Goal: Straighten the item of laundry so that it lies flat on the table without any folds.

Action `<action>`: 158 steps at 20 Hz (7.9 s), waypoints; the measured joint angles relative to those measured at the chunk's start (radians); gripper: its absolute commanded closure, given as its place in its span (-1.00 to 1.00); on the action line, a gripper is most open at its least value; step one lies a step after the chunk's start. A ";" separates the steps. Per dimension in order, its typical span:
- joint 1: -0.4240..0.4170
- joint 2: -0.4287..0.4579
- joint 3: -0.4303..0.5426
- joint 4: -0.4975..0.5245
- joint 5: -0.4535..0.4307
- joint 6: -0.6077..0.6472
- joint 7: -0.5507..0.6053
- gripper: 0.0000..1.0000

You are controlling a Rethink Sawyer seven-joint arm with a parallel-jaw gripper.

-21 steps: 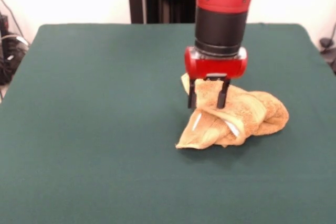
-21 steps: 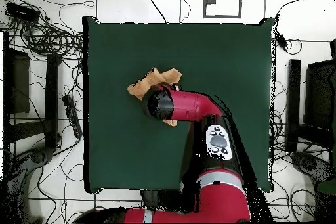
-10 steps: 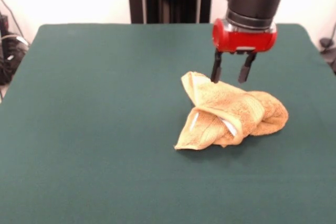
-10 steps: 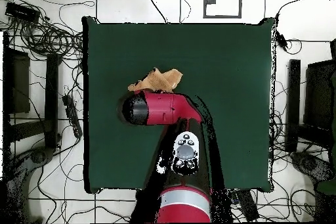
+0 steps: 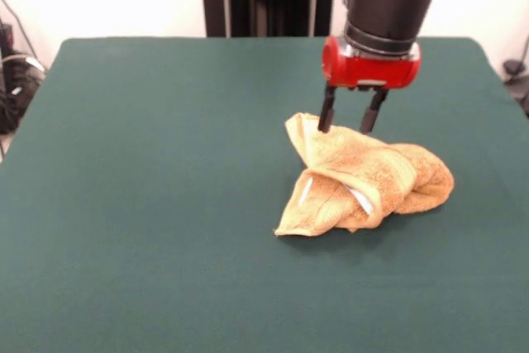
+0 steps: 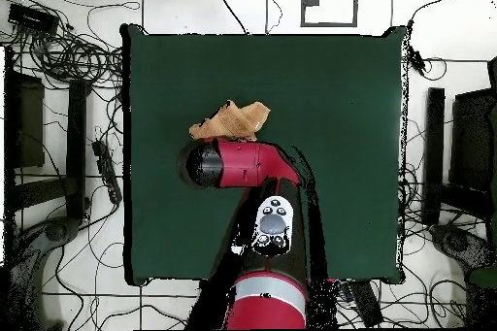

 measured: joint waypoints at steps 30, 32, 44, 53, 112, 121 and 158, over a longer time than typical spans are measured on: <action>-0.006 0.171 -0.102 -0.013 0.119 -0.027 0.005 -1.00; -0.006 0.169 -0.102 -0.010 0.121 -0.027 0.005 -1.00; -0.018 0.132 -0.079 0.002 0.129 -0.027 0.005 -1.00; -0.115 0.098 0.026 0.056 0.146 -0.028 0.005 -1.00; 0.138 0.079 -0.288 0.099 0.228 -0.241 0.159 1.00; 0.022 0.101 -0.182 0.162 0.268 -0.850 0.298 -1.00; -0.025 0.160 0.011 0.212 0.405 -0.806 0.342 -1.00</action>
